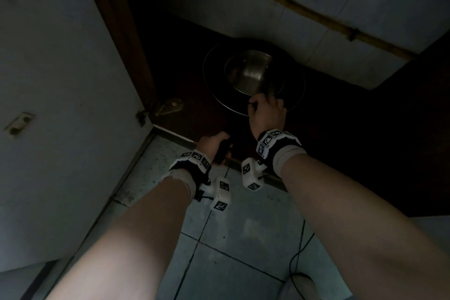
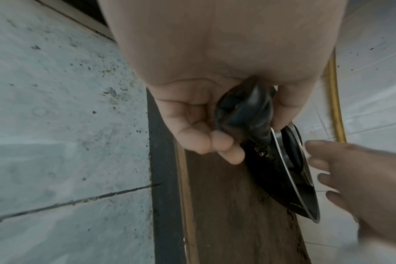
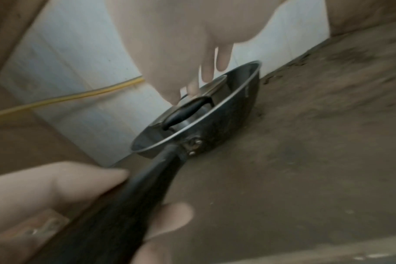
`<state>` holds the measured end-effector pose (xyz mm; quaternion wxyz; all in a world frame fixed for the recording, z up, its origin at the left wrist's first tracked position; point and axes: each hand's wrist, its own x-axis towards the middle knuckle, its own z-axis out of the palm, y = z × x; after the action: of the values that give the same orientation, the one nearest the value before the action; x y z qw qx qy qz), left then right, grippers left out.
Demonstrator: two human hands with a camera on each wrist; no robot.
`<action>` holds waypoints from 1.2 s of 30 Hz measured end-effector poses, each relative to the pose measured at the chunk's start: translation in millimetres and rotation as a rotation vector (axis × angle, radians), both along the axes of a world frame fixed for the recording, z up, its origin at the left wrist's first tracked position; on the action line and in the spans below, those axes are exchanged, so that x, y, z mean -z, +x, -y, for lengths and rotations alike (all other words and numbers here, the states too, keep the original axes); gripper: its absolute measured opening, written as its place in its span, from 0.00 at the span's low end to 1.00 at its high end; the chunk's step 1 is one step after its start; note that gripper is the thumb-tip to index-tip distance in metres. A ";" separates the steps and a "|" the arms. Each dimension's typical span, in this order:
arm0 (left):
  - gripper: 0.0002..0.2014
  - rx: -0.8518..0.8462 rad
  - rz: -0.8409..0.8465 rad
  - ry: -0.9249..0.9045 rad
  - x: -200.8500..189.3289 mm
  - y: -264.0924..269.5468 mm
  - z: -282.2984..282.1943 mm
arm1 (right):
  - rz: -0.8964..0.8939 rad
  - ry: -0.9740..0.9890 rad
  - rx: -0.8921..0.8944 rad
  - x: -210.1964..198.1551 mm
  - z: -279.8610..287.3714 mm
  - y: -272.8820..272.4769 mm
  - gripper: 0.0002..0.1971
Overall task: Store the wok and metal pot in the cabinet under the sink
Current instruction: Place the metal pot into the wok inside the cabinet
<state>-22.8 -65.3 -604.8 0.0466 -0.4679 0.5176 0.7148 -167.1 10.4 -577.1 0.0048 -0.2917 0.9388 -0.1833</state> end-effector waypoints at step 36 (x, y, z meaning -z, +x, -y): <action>0.23 0.288 -0.042 0.053 0.8 1.8 -22.8 | 0.296 0.158 -0.330 5.4 20.2 -22.0 0.26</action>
<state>-21.0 -42.5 -605.6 0.1501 -0.3723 0.5614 0.7237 -189.0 -9.8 -582.5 0.1953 -0.4099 0.8788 -0.1466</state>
